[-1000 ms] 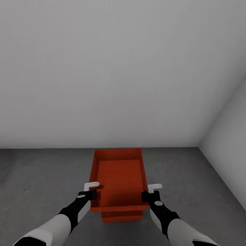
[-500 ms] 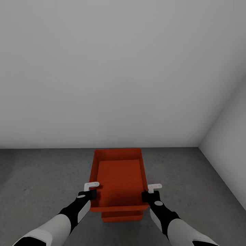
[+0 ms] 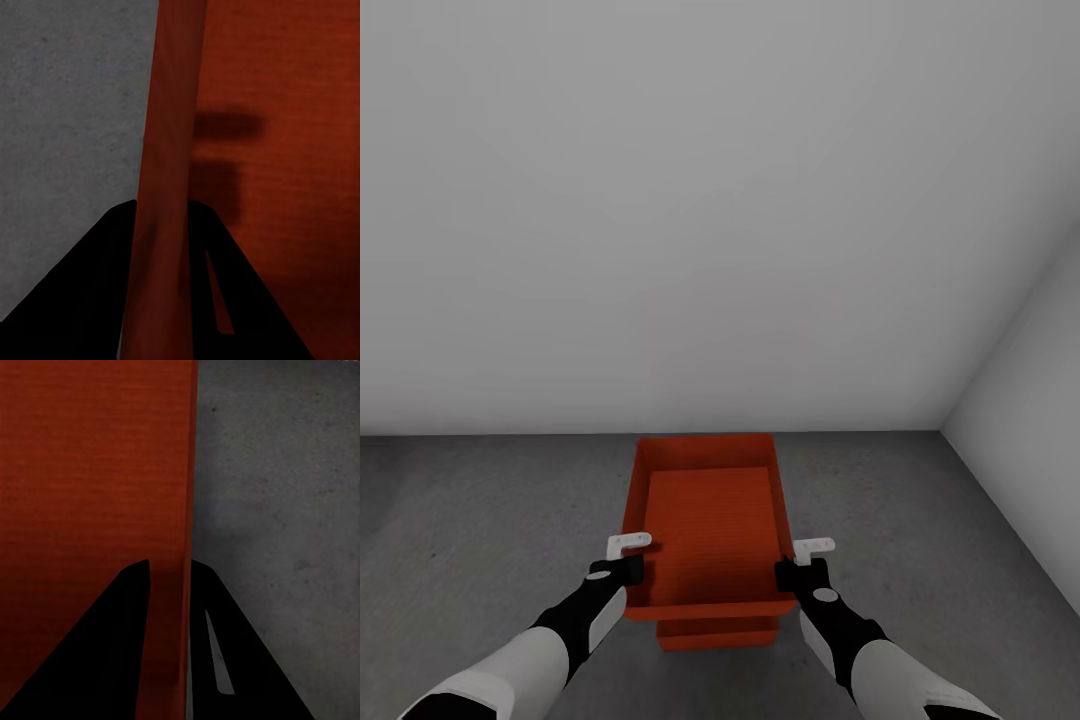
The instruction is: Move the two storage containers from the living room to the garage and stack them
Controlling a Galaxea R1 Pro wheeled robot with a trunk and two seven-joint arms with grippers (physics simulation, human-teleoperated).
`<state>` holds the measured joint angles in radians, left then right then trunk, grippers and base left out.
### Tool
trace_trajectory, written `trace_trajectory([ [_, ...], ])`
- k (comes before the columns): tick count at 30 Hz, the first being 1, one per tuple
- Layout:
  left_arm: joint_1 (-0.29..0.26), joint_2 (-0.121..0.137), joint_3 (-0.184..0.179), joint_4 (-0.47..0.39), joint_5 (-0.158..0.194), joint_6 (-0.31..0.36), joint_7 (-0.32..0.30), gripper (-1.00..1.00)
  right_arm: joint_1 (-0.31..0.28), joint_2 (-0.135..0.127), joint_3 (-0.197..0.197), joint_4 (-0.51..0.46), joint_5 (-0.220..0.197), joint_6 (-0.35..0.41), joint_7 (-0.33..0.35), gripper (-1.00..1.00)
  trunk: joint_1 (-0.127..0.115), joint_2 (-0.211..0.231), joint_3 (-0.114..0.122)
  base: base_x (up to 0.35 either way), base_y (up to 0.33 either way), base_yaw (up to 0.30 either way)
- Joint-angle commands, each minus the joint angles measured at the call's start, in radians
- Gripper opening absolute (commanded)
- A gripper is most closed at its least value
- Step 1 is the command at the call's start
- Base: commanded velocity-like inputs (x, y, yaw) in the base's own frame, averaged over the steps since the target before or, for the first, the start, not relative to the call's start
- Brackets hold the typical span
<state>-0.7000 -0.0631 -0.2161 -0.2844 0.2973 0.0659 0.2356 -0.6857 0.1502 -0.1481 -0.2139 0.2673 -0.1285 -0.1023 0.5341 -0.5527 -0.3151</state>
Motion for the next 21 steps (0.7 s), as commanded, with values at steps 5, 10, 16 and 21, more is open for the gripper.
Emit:
trace_trajectory([
  [5, -0.001, -0.002, 0.024, -0.012, 0.010, -0.057, 0.012, -1.00, 0.000, 0.021, -0.025, 0.004, 0.006, -0.004, 0.001, -1.00, 0.000, -0.001, -0.001, 0.000, 0.000, 0.000],
  [10, -0.001, -0.003, 0.024, -0.014, 0.010, -0.057, 0.010, -1.00, 0.000, 0.018, -0.025, 0.004, 0.006, -0.005, 0.001, -1.00, 0.000, -0.001, -0.001, 0.000, 0.000, 0.000],
  [16, -0.001, -0.005, 0.025, -0.011, 0.009, -0.057, 0.013, -1.00, 0.000, 0.017, -0.025, 0.004, 0.006, -0.005, 0.000, -1.00, 0.000, -0.001, -0.001, 0.000, 0.000, 0.000],
  [21, -0.001, -0.005, 0.026, -0.013, 0.009, -0.055, 0.013, -1.00, 0.000, 0.017, -0.025, 0.004, 0.006, -0.005, -0.002, -1.00, 0.000, -0.001, -0.001, 0.000, 0.000, 0.000],
])
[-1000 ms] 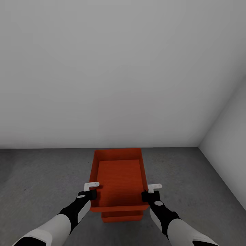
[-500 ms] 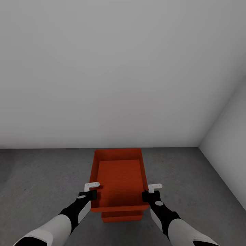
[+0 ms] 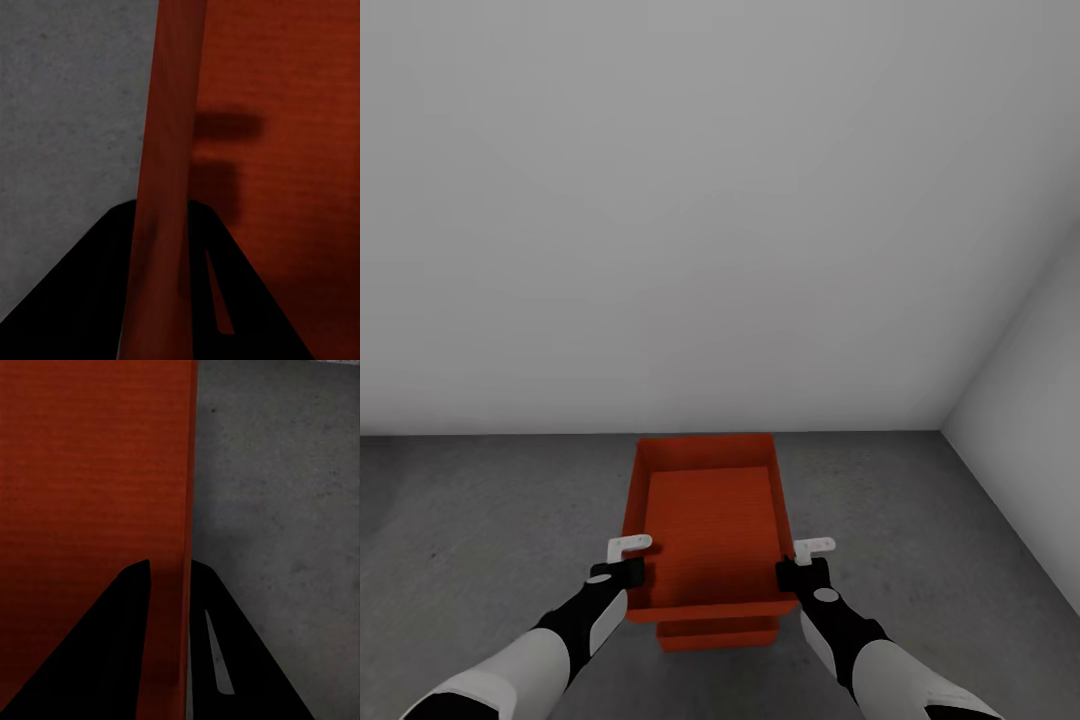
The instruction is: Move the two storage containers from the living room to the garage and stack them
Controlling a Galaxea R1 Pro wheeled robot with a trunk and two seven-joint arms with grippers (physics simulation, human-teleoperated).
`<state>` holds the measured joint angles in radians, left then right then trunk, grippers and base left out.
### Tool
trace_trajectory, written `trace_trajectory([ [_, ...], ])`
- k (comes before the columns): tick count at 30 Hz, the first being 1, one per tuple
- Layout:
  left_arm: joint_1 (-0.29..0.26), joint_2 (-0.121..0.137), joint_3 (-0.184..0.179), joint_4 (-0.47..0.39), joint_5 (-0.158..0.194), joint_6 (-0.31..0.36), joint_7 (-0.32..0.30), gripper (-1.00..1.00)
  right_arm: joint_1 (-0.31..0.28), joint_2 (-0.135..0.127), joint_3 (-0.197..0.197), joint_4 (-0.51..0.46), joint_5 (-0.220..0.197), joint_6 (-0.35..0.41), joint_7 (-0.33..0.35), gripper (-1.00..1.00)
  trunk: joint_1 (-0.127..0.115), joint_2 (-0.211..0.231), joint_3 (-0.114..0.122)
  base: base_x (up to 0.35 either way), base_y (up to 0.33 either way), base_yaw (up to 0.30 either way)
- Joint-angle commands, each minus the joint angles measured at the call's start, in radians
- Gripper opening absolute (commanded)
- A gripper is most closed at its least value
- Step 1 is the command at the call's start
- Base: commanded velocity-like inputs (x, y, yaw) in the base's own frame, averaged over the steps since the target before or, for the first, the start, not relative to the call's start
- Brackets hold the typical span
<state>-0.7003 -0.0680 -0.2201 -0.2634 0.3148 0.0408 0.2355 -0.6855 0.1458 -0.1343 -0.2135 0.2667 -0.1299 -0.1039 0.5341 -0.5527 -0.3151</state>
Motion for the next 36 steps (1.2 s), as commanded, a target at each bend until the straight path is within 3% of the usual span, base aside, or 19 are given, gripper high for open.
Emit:
trace_trajectory([
  [1, -0.001, 0.001, 0.030, -0.033, -0.008, -0.030, 0.013, -1.00, 0.000, 0.021, -0.039, 0.003, 0.006, -0.004, 0.000, -1.00, 0.000, -0.001, -0.001, 0.000, 0.000, 0.000],
  [36, -0.001, 0.002, 0.030, -0.030, -0.002, -0.030, 0.011, -1.00, 0.000, 0.018, -0.039, 0.003, 0.007, -0.003, 0.001, -1.00, 0.134, -0.246, -0.111, 0.000, 0.000, 0.000],
])
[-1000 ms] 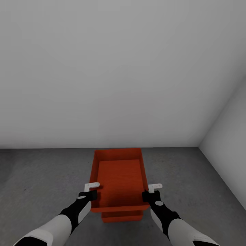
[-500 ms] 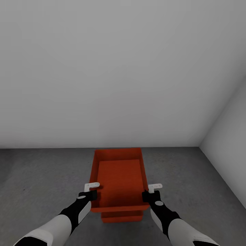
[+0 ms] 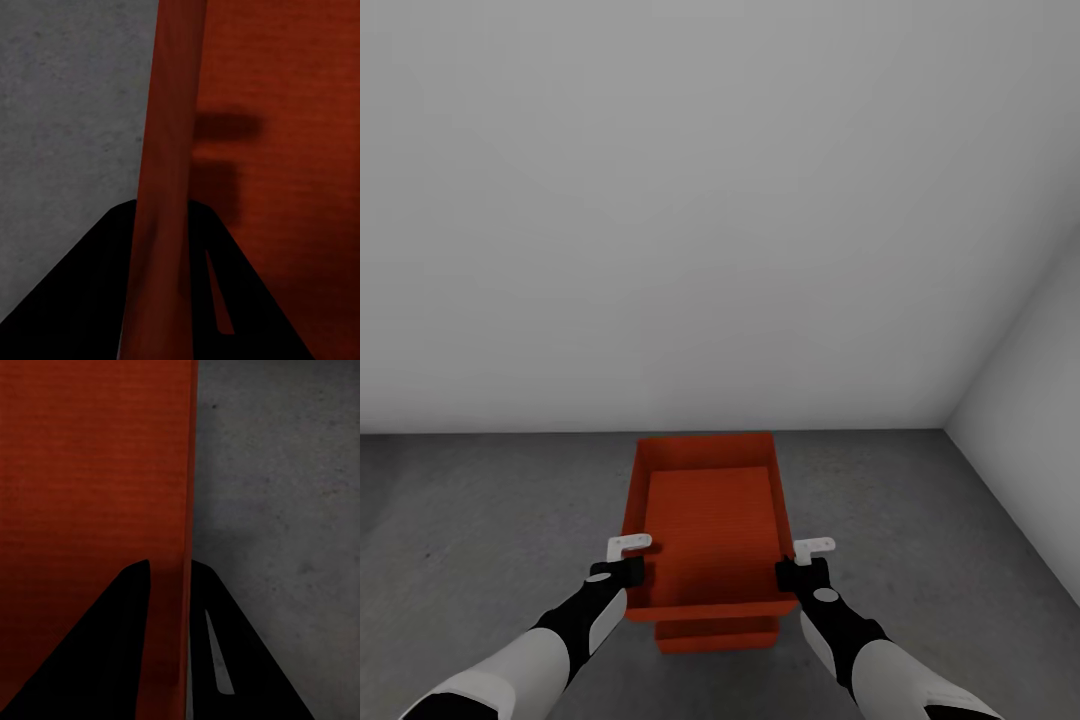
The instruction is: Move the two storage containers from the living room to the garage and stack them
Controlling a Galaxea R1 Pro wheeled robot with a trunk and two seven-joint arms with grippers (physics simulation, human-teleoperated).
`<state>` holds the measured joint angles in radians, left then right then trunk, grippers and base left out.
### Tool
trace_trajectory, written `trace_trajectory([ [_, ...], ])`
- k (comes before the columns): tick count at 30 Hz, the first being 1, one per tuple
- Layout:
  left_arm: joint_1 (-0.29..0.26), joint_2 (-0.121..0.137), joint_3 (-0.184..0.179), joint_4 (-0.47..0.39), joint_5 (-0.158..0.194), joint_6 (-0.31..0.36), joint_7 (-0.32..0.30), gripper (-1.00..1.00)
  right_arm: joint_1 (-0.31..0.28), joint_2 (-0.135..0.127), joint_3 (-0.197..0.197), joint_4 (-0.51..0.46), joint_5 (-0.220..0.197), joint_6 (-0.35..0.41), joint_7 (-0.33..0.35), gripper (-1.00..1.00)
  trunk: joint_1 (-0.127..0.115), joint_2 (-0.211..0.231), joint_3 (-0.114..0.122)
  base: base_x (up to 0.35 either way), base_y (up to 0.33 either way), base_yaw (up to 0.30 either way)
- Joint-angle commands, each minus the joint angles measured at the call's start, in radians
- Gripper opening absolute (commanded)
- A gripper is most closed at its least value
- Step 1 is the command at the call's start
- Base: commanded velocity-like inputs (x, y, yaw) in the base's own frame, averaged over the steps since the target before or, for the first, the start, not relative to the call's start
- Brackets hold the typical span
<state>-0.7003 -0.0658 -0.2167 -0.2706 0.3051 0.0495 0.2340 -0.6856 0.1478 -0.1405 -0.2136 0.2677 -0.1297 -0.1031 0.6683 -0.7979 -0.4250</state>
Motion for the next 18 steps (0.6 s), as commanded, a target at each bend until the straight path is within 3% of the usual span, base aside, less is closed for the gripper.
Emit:
trace_trajectory([
  [1, -0.001, 0.000, 0.026, -0.022, 0.008, -0.039, 0.013, -1.00, 0.000, 0.016, -0.033, 0.003, 0.006, -0.004, 0.001, -1.00, 0.004, -0.008, -0.004, 0.000, 0.000, 0.000],
  [14, -0.001, -0.001, 0.026, -0.022, 0.008, -0.039, 0.013, -1.00, 0.000, 0.016, -0.033, 0.003, 0.005, -0.004, 0.000, -1.00, 0.054, -0.099, -0.045, 0.000, 0.000, 0.000],
  [18, -0.001, 0.000, 0.026, -0.024, 0.008, -0.039, 0.013, -1.00, 0.000, 0.016, -0.033, 0.003, 0.005, -0.004, 0.000, -1.00, 0.054, -0.099, -0.042, 0.000, 0.000, 0.000],
])
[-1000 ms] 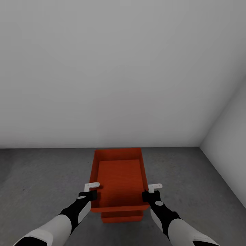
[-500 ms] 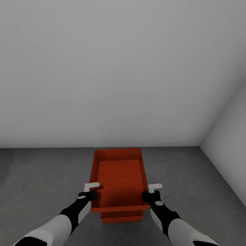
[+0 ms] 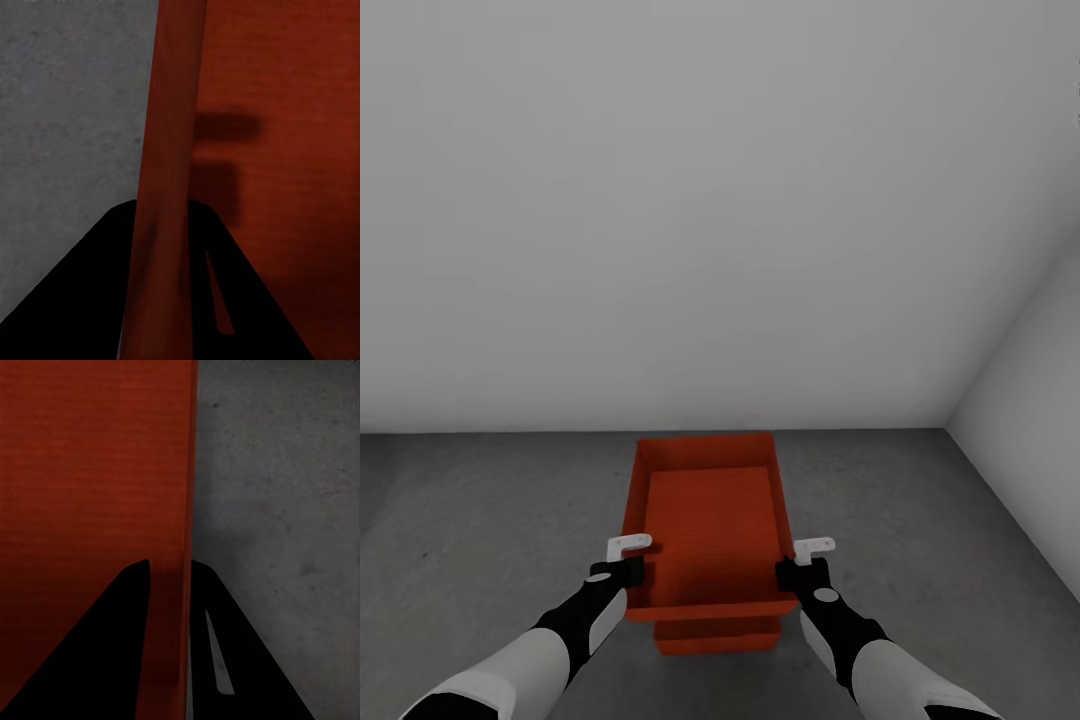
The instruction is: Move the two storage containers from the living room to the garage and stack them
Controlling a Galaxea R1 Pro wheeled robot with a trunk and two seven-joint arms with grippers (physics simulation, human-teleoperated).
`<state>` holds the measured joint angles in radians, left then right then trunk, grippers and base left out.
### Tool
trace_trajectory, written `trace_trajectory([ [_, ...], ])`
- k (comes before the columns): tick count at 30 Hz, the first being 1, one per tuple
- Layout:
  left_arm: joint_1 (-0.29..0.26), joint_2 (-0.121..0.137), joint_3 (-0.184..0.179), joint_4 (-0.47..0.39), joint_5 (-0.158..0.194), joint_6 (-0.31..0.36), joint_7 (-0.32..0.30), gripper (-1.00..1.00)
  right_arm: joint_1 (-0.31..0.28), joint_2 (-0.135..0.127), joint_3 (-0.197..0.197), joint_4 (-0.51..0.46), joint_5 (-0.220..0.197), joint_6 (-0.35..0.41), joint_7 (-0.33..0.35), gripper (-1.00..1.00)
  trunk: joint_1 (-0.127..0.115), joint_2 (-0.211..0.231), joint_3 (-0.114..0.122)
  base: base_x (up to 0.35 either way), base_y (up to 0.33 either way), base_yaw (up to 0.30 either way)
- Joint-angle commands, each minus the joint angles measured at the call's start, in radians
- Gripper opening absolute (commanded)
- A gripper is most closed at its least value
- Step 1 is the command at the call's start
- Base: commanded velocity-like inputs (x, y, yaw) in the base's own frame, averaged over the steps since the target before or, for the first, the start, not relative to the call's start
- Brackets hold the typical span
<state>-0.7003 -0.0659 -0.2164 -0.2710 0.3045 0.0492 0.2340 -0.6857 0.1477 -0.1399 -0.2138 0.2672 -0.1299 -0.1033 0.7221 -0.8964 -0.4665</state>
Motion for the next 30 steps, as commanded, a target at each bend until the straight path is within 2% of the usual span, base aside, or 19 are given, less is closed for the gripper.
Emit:
trace_trajectory([
  [1, -0.001, 0.000, 0.026, -0.023, 0.008, -0.039, 0.013, -1.00, 0.000, 0.016, -0.033, 0.004, 0.006, -0.004, 0.001, -1.00, 0.000, -0.001, 0.000, 0.000, 0.000, 0.000],
  [30, -0.001, 0.001, 0.026, -0.023, 0.008, -0.039, 0.014, -1.00, 0.000, 0.016, -0.033, 0.004, 0.007, -0.004, 0.000, -1.00, 0.000, -0.001, 0.010, 0.000, 0.000, 0.000],
])
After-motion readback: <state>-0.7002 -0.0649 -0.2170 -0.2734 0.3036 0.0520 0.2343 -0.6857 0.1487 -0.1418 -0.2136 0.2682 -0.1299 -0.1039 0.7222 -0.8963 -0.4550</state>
